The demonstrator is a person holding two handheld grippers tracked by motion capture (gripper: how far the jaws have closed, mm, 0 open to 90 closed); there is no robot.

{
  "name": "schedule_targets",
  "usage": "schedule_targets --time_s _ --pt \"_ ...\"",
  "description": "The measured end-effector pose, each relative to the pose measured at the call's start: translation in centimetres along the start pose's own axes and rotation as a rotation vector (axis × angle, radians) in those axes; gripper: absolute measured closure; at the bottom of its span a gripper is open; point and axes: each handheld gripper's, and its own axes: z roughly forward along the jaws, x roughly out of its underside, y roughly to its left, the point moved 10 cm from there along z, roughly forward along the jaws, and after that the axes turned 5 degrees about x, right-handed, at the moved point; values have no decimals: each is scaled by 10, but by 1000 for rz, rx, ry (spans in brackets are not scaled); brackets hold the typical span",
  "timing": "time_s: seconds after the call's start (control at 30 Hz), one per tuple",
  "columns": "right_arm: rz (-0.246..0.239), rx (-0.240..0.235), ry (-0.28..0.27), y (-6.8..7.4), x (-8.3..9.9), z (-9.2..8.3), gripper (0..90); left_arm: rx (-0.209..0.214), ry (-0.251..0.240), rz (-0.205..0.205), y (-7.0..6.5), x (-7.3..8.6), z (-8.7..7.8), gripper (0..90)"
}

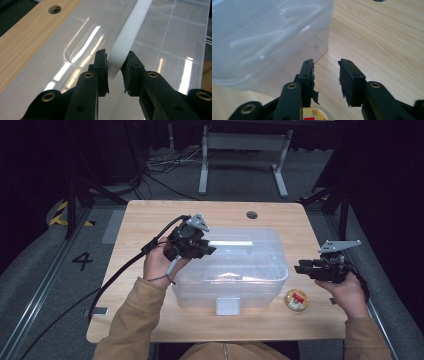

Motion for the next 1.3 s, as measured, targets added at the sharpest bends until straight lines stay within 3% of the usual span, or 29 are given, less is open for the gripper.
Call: schedule_targets --time_s 0.1,0.3,0.53,0.73,0.97,1.1,1.3 --pt "-3 -11 -11 4 -1 -2 692 -11 28 3 0 -1 -1 759" --pt "-13 -16 -25 9 -1 -5 727 -12 17 -15 3 -5 -3 760" --pt "-48 -27 -38 17 0 -9 809 23 12 -38 8 -9 -6 760" --pt "-90 -49 -28 29 5 -10 855 45 57 -46 12 -15 -9 760" --pt "-115 -68 -52 40 6 -15 869 70 45 -60 17 -19 -11 760" --pt "-127 -105 -81 50 6 -19 882 53 22 -57 21 -23 -13 760" --pt "-141 -131 -98 60 8 -20 882 65 16 -68 24 -26 -14 760"
